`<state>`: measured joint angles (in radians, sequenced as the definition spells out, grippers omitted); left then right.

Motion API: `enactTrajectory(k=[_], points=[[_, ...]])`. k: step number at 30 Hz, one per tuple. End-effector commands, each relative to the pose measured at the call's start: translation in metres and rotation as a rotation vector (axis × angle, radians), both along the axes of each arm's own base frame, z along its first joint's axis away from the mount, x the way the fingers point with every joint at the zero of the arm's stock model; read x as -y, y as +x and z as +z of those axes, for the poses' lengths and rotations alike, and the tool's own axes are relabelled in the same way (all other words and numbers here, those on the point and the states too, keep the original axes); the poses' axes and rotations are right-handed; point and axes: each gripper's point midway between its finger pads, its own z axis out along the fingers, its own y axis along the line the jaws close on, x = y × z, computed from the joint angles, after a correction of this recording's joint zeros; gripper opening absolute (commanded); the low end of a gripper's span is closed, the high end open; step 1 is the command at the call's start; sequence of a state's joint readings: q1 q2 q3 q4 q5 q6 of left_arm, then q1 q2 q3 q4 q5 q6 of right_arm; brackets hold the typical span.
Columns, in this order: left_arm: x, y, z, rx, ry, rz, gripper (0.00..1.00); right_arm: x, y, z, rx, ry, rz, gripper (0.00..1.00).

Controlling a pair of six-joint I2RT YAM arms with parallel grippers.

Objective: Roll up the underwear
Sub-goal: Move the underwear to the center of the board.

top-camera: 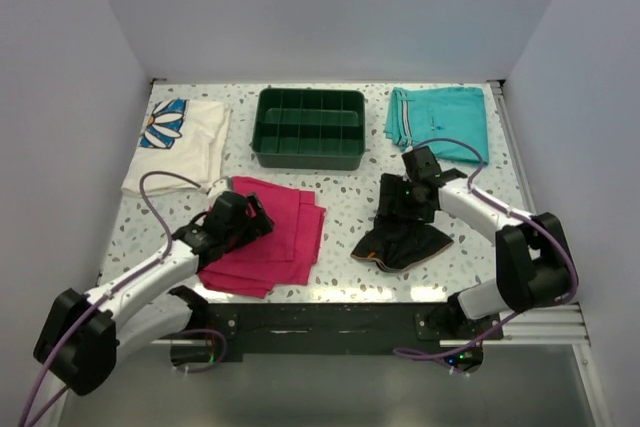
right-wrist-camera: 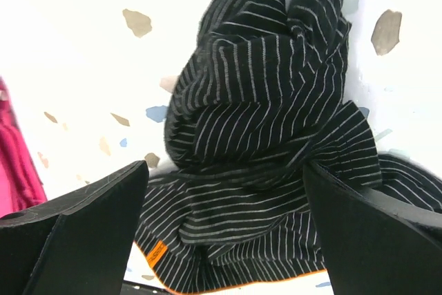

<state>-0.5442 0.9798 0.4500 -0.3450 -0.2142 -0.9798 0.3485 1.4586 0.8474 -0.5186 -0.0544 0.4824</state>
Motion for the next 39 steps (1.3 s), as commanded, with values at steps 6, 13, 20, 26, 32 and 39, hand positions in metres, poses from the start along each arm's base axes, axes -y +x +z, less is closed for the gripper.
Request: enactTrajectory(k=[6,13,20,26,32,39], points=[[0.018,0.030,0.063,0.129,0.000,-0.057,1.00,-0.009,0.011,0.061,0.140,0.055,0.054,0.99],[-0.008,0.086,0.089,0.185,0.193,0.083,1.00,-0.013,0.010,0.076,0.162,0.085,0.071,0.99],[-0.113,0.125,0.118,0.265,0.237,0.302,1.00,-0.016,0.001,0.078,0.150,0.114,0.091,0.99],[-0.159,0.172,0.099,0.219,0.278,0.340,1.00,-0.025,-0.001,0.077,0.135,0.150,0.136,0.99],[-0.189,0.214,0.064,0.230,0.253,0.375,1.00,-0.024,-0.008,0.075,0.114,0.144,0.179,0.99],[-0.205,0.245,0.042,0.257,0.226,0.381,1.00,-0.026,-0.015,0.069,0.090,0.156,0.204,0.99]])
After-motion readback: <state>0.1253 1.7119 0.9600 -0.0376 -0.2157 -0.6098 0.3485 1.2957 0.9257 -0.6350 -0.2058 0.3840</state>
